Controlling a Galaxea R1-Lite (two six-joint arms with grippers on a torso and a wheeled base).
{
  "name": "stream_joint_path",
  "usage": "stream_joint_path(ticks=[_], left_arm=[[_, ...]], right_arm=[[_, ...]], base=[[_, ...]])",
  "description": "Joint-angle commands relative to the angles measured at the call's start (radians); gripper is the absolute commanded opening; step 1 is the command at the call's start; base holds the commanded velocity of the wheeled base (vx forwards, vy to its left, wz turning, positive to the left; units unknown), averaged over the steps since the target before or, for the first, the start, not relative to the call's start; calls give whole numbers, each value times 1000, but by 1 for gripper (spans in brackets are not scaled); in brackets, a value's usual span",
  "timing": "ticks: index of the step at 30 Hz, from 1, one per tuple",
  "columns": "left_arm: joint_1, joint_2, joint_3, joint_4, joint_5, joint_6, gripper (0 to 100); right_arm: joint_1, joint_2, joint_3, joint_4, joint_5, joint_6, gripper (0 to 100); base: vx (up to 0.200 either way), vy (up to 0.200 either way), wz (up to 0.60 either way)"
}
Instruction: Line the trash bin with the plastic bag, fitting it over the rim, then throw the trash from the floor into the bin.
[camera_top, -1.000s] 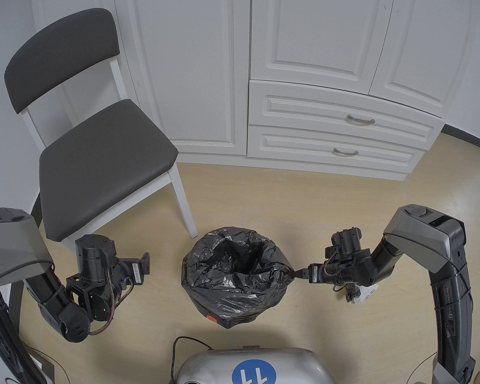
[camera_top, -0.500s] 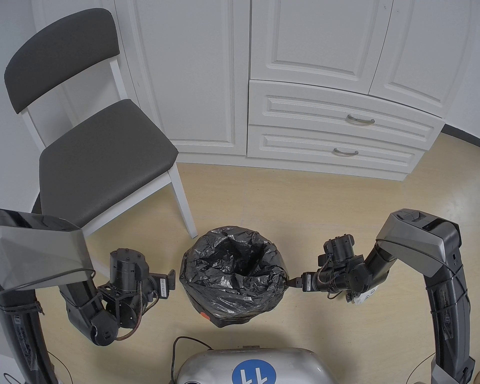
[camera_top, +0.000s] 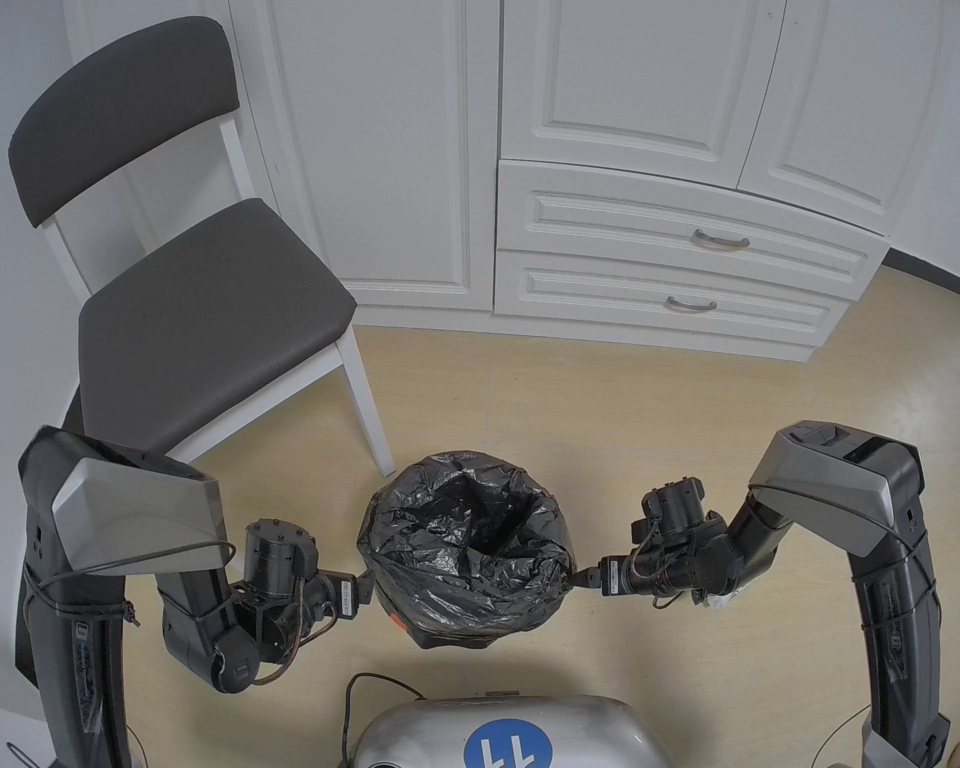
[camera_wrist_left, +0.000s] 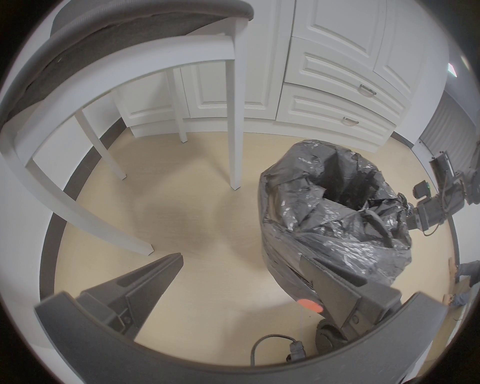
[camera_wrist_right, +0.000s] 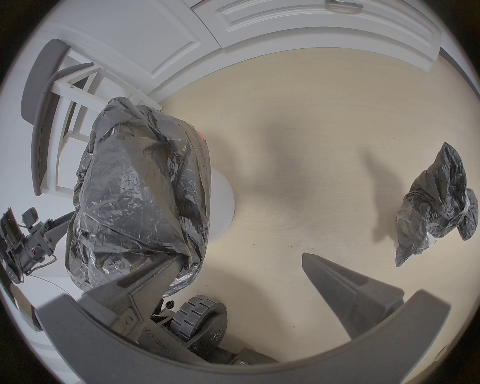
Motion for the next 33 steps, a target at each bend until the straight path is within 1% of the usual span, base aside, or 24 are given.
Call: stream_joint_path(ticks=[1,7,12,13,14,15,16,19,20,21,22,24,25,26,31,33], left_arm=[[21,53,-33,1,-3,0,100],[55,62,-68,4,-5,2,100],[80,89,-128,24,-19,5,100],[87,107,-171,36,-22,5,100],[87,107,-171,36,-22,5,100],[89,121,-226,71,-23,3,100],[89,125,-244,88,-23,3,100],[90,135,-304,120,-23,-1,100],[94,142,-332,128,-23,-3,100],[94,144,-335,128,-23,-3,100],[95,151,-367,131,-22,-3,100],[104,159,-396,136,-23,-3,100],[104,159,-396,136,-23,-3,100],[110,164,-425,154,-22,-4,100],[127,174,-496,197,-22,-18,100],[130,184,-554,234,-12,-37,100]], right_arm=[[4,-4,2,0,1,0,100],[4,-4,8,0,1,-2,100],[7,-8,10,0,-2,-3,100],[7,-31,25,3,-2,-3,100],[7,-31,25,3,-2,-3,100],[8,-77,65,12,4,-9,100],[7,-94,85,14,5,-28,100],[-6,-123,156,15,7,-143,100],[-12,-129,186,11,7,-216,100],[-13,-129,189,11,7,-224,100],[-30,-154,223,9,7,-295,100],[-33,-189,254,6,7,-330,100],[-33,-189,254,6,7,-330,100],[-33,-241,275,12,7,-341,100],[-27,-336,320,15,7,-351,100],[-18,-392,351,15,8,-374,100]], base=[[0,0,0],[0,0,0],[0,0,0],[0,0,0],[0,0,0],[0,0,0],[0,0,0],[0,0,0],[0,0,0],[0,0,0],[0,0,0],[0,0,0],[0,0,0],[0,0,0],[0,0,0],[0,0,0]])
